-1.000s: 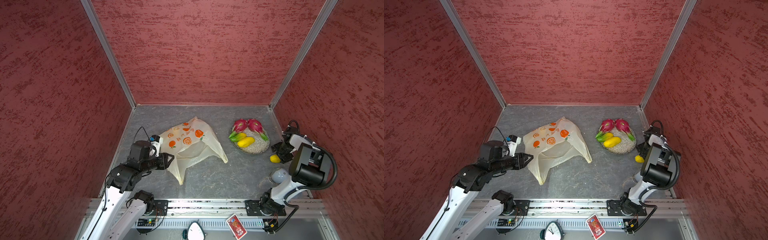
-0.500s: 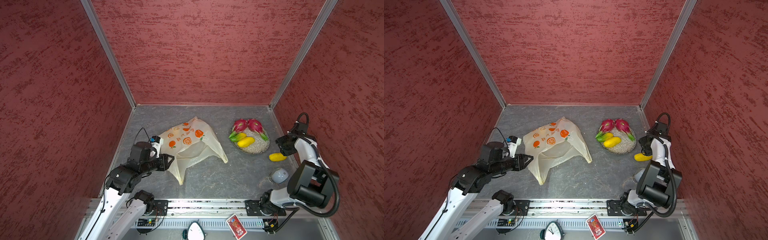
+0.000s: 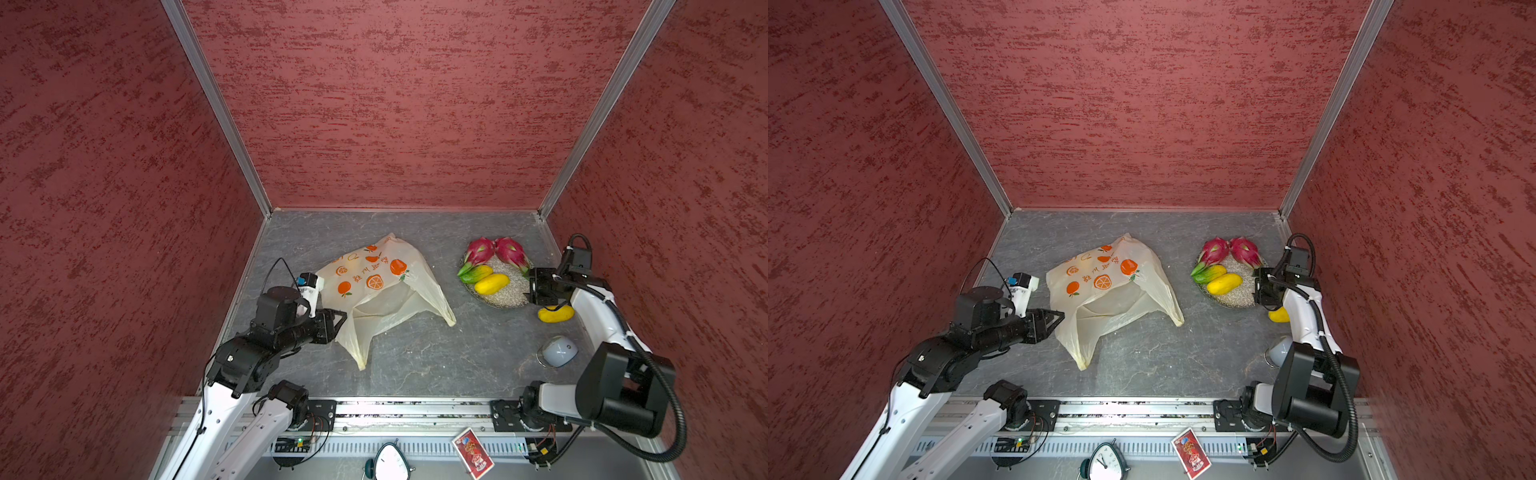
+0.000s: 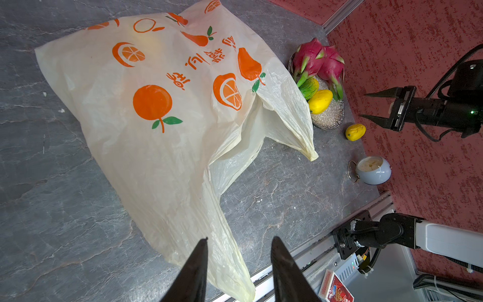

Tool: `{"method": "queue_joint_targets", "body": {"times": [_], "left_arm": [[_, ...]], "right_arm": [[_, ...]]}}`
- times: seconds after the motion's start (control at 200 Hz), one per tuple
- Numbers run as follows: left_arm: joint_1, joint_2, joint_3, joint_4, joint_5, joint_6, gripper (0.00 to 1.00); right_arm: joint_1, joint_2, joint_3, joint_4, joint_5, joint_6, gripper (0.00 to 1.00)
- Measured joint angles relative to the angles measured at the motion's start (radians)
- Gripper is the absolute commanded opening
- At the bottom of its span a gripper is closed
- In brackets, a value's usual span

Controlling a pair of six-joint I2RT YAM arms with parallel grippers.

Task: Take fruits out of the plastic bag
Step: Pick up the fake fruit from the center of the board.

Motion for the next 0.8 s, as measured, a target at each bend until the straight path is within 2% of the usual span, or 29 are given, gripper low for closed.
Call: {"method": "queue_joint_targets", "body": {"times": [0.17, 0.225, 0.271, 0.316, 0.361, 0.536, 0.646, 0.802], "left_arm": [[0.0, -0.006, 0.0, 0.0, 0.001, 0.0, 0.41], [0.0, -0.01, 0.0, 0.0, 0.001, 0.0, 0.41], [0.0, -0.016, 0.0, 0.0, 0.002, 0.0, 0.41], [0.0, -0.02, 0.0, 0.0, 0.003, 0.0, 0.41], [0.0, -0.022, 0.0, 0.0, 0.005, 0.0, 0.41], [0.0, -0.012, 0.0, 0.0, 0.023, 0.002, 0.41], [0.0, 0.011, 0.0, 0.0, 0.031, 0.003, 0.41], [0.001, 0.025, 0.0, 0.0, 0.04, 0.004, 0.41]], "right_arm": [[0.064, 0.113, 0.136, 0.012, 0.013, 0.104, 0.53], [0.069, 0.142, 0.181, 0.006, 0.024, 0.109, 0.58], [0.069, 0.154, 0.214, -0.013, 0.045, 0.102, 0.69], [0.066, 0.156, 0.25, -0.051, 0.079, 0.08, 0.81], [0.059, 0.156, 0.295, -0.103, 0.119, 0.035, 0.86], [-0.02, 0.18, 0.47, -0.299, 0.32, -0.19, 0.92], [-0.086, 0.206, 0.432, -0.352, 0.401, -0.308, 0.93], [-0.187, 0.241, 0.213, -0.35, 0.396, -0.421, 0.94]]}}
